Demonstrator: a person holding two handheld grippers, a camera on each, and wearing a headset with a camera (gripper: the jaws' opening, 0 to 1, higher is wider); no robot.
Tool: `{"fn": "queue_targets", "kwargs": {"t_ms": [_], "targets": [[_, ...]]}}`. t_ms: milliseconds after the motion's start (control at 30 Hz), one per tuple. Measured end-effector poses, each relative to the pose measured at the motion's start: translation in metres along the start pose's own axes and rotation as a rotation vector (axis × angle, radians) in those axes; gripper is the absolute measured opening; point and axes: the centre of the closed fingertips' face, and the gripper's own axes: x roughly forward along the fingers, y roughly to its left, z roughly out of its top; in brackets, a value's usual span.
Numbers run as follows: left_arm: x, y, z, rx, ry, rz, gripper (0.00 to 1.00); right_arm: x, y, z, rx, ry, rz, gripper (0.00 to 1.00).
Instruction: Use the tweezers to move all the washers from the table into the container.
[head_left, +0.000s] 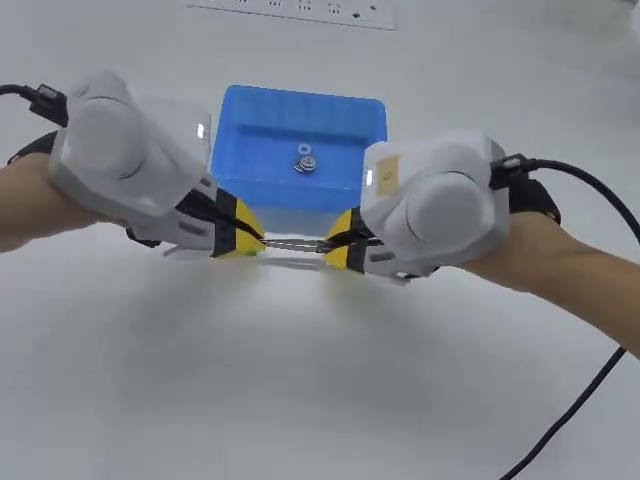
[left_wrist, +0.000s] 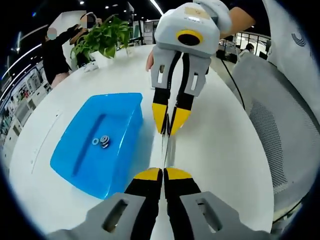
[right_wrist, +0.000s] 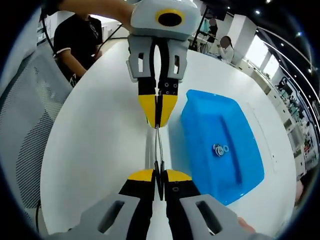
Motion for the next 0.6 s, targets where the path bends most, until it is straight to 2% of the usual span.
{"fn": "queue_targets", "kwargs": {"t_ms": [100,200,233,300,433,467,500,600], "targets": [[0.0038,0.0013,-0.0055,0.036,0.042,0.011,0.06,0.0019,0.0004,-0.0012,-0.012,0.010,0.005,0.08],[0.0063,0.0000,-0.0076,0.041,0.054,0.015,0.06,0.0020,0.0010,-0.0019,-0.008,0.009,0.010,0.08],[0.0057,0.0028,-0.0044,0.035,0.036,0.030,0.06,0.0018,0.0007,-0.0025,-0.004,0.012,0.011,0.08],[0.0050,0.0001,-0.0058,0.024,0.045,0.022,0.06,0.0014,-0.0006,-0.0028,0.005,0.009,0.011,0.09],[0.0037,0.0023,-0.0056,0.017,0.065,0.040,0.09,0.0010,-0.0025,-0.0033,0.013,0.015,0.010,0.11],[0.0030,0.0033,-0.0062,0.013,0.069,0.047,0.10,0.0007,-0.0033,-0.0038,0.021,0.014,0.014,0.11],[0.0026,0.0029,-0.0066,0.006,0.070,0.046,0.11,0.0003,-0.0027,-0.0045,0.065,0.013,0.023,0.12],[0.0004,0.0017,-0.0086,-0.011,0.077,0.043,0.11,-0.0008,-0.0045,-0.0068,0.097,0.009,0.030,0.12]]}}
